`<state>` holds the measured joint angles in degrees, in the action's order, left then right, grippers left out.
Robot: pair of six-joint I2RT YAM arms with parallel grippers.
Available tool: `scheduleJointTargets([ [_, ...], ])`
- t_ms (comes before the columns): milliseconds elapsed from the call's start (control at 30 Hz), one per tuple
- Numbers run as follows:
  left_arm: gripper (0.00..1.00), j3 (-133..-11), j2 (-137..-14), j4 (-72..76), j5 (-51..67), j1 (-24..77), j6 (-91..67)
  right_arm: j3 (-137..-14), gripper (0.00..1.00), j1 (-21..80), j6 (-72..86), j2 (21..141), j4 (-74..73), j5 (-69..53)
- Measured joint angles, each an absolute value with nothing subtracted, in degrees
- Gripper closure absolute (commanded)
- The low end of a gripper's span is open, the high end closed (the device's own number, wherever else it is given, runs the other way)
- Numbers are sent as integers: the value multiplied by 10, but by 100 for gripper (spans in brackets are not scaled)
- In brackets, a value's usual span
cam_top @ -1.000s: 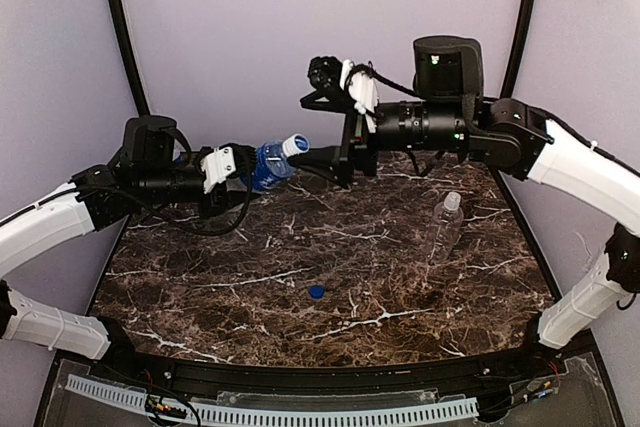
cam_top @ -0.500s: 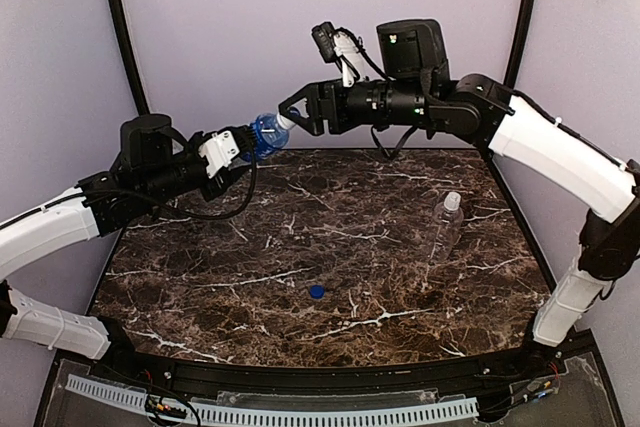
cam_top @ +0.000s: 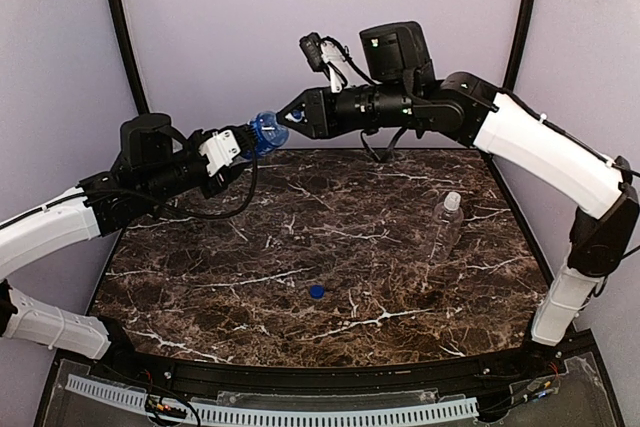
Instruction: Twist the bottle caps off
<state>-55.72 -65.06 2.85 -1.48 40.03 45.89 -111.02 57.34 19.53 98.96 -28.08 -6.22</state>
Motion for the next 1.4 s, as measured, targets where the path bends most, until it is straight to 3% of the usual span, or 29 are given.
scheduleJointTargets([
  [67, 59, -557, -651, 29, -16, 401, 461, -1111, 100, 573, 194, 990, -286, -65],
  [333, 60, -557, -650, 0, 20, 398, 461, -1093, 100, 574, 84, 982, -289, -104],
  [633, 62, -573, -645, -227, 244, 399, 470, -942, 100, 627, -378, 898, -320, -171],
  [967, 62, -573, -653, -356, 315, 398, 493, -984, 100, 707, -669, 937, -422, -53],
  [1033, 62, -573, -656, -363, 312, 398, 495, -985, 88, 714, -701, 941, -425, -25],
  [1167, 63, -573, -656, -365, 303, 397, 496, -961, 45, 720, -743, 933, -401, 3],
  [1300, 63, -575, -656, -356, 312, 404, 493, -920, 20, 722, -756, 927, -354, 15],
  [1333, 63, -575, -656, -351, 313, 405, 491, -910, 4, 721, -753, 924, -340, 15],
  [1400, 63, -575, -655, -333, 310, 405, 486, -887, 1, 721, -731, 912, -308, 14],
])
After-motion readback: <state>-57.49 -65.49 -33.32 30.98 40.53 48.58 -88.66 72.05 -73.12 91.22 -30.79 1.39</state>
